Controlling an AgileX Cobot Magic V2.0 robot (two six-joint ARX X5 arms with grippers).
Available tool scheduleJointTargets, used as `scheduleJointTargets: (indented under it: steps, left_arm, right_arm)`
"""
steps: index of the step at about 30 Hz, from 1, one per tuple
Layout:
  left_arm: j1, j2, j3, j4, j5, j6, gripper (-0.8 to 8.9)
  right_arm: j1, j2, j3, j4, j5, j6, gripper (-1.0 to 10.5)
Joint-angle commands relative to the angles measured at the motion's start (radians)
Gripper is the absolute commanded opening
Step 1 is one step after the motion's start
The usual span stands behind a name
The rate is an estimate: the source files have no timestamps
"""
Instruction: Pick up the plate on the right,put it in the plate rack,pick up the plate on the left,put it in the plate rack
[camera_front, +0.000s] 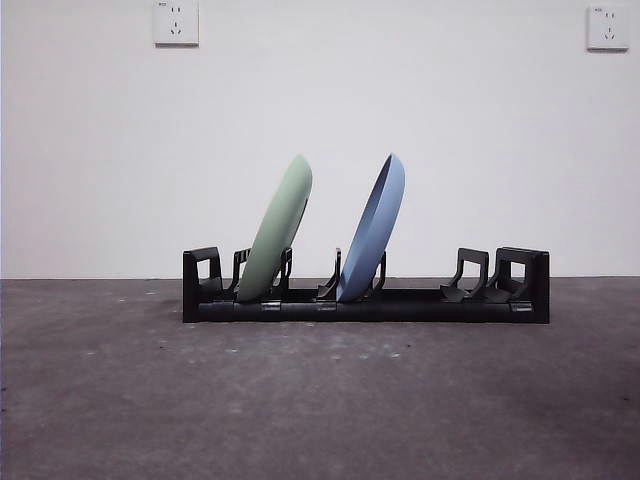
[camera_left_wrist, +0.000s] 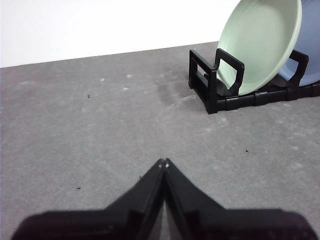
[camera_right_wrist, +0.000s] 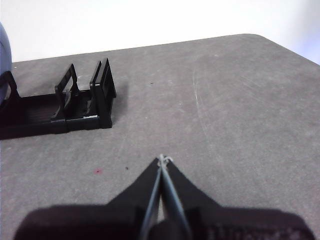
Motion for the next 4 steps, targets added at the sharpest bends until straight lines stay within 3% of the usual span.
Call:
scheduleJointTargets:
  steps: [1,4]
  left_arm:
    - [0.004,0.0,-0.011,0.006,-0.002,-0.006,-0.04]
    - [0.004,0.0,-0.011,0.006,-0.002,-0.006,-0.04]
  right_arm:
    - [0.0,-0.001,-0.008,0.004,0.001,0.011,0.0]
    - [0.0,-0.001,-0.008,0.004,0.001,0.011,0.0]
